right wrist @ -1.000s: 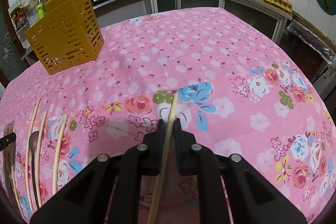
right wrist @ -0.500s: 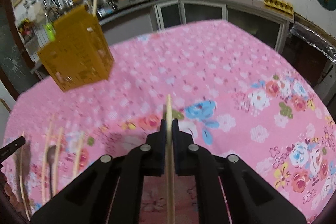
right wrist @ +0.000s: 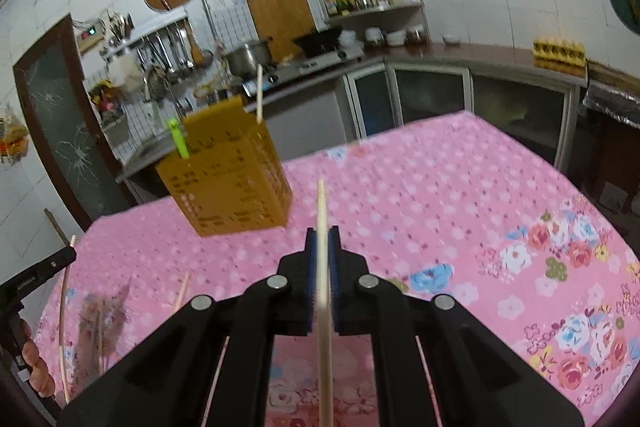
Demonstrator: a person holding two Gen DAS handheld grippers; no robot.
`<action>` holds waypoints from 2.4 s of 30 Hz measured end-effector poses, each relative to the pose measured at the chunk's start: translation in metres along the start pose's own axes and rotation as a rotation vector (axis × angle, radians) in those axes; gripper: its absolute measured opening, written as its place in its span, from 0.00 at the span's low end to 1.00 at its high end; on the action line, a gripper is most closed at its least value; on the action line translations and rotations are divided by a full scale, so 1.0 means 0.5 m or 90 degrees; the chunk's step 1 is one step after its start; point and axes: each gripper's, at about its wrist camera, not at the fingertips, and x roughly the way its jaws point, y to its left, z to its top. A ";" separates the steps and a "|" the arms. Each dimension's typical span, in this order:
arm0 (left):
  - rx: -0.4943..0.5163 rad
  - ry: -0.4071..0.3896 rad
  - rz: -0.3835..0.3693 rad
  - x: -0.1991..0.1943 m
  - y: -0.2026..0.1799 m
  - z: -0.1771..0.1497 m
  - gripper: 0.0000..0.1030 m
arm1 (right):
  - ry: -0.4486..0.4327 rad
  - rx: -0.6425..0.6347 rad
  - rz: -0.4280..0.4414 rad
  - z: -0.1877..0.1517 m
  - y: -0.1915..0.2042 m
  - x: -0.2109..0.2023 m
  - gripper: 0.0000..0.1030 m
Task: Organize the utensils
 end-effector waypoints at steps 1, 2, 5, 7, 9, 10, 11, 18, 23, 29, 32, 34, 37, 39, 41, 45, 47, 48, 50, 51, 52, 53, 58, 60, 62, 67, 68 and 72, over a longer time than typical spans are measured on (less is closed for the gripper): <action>-0.002 -0.004 -0.002 -0.001 0.001 0.002 0.04 | -0.008 -0.003 0.000 0.002 0.003 -0.005 0.06; -0.004 -0.009 -0.004 -0.003 0.002 0.005 0.04 | -0.017 -0.005 0.003 0.004 0.005 -0.010 0.06; -0.009 -0.027 -0.010 -0.006 0.005 0.014 0.04 | -0.040 -0.008 0.012 0.008 0.009 -0.021 0.06; -0.008 -0.031 -0.013 -0.008 0.003 0.018 0.04 | -0.047 -0.009 0.017 0.011 0.011 -0.023 0.06; -0.007 -0.038 -0.022 -0.009 0.000 0.024 0.04 | -0.050 -0.009 0.020 0.011 0.011 -0.025 0.06; -0.007 -0.043 -0.026 -0.012 -0.003 0.027 0.04 | -0.053 -0.010 0.020 0.013 0.011 -0.026 0.06; -0.006 -0.046 -0.029 -0.013 -0.005 0.028 0.04 | -0.053 -0.011 0.021 0.014 0.011 -0.026 0.06; 0.005 -0.064 -0.066 -0.019 -0.022 0.039 0.04 | -0.065 -0.027 0.027 0.029 0.028 -0.028 0.06; 0.004 -0.071 -0.092 -0.011 -0.025 0.049 0.04 | -0.079 -0.036 0.036 0.047 0.045 -0.027 0.06; 0.015 -0.085 -0.099 0.000 -0.036 0.072 0.04 | -0.096 -0.050 0.056 0.075 0.077 -0.013 0.06; 0.021 -0.106 -0.099 0.001 -0.050 0.104 0.04 | -0.121 -0.064 0.071 0.104 0.100 -0.003 0.06; 0.025 -0.124 -0.106 -0.002 -0.057 0.128 0.04 | -0.148 -0.075 0.094 0.130 0.117 0.002 0.06; 0.037 -0.164 -0.108 -0.011 -0.077 0.176 0.04 | -0.184 -0.089 0.108 0.177 0.146 0.018 0.06; 0.042 -0.194 -0.110 -0.014 -0.090 0.210 0.04 | -0.222 -0.087 0.121 0.217 0.163 0.030 0.06; 0.048 -0.232 -0.109 -0.014 -0.109 0.248 0.04 | -0.247 -0.084 0.131 0.250 0.178 0.046 0.06; 0.064 -0.284 -0.096 0.009 -0.146 0.312 0.04 | -0.292 -0.079 0.141 0.309 0.202 0.093 0.06; 0.068 -0.315 -0.087 0.026 -0.159 0.338 0.04 | -0.307 -0.071 0.138 0.326 0.206 0.115 0.06; 0.067 -0.324 -0.084 0.036 -0.164 0.348 0.04 | -0.314 -0.067 0.135 0.335 0.208 0.128 0.06; 0.063 -0.336 -0.082 0.066 -0.171 0.363 0.04 | -0.326 -0.057 0.132 0.349 0.211 0.152 0.06; 0.064 -0.341 -0.076 0.086 -0.175 0.370 0.04 | -0.335 -0.052 0.131 0.355 0.213 0.161 0.06; 0.065 -0.345 -0.071 0.098 -0.177 0.372 0.04 | -0.343 -0.048 0.132 0.360 0.217 0.169 0.06; 0.066 -0.349 -0.067 0.114 -0.179 0.373 0.04 | -0.351 -0.048 0.131 0.363 0.219 0.174 0.06; 0.075 -0.359 -0.050 0.188 -0.193 0.367 0.04 | -0.369 -0.095 0.112 0.360 0.241 0.217 0.06; 0.075 -0.355 -0.046 0.213 -0.194 0.359 0.04 | -0.361 -0.102 0.106 0.347 0.240 0.239 0.06; 0.075 -0.349 -0.046 0.226 -0.193 0.351 0.04 | -0.346 -0.107 0.102 0.337 0.235 0.256 0.06; 0.084 -0.354 -0.050 0.204 -0.185 0.364 0.04 | -0.342 -0.103 0.107 0.332 0.225 0.255 0.06; 0.085 -0.360 -0.049 0.195 -0.185 0.367 0.04 | -0.345 -0.101 0.109 0.335 0.226 0.250 0.06; 0.078 -0.395 -0.046 0.170 -0.192 0.392 0.04 | -0.356 -0.099 0.117 0.352 0.233 0.235 0.06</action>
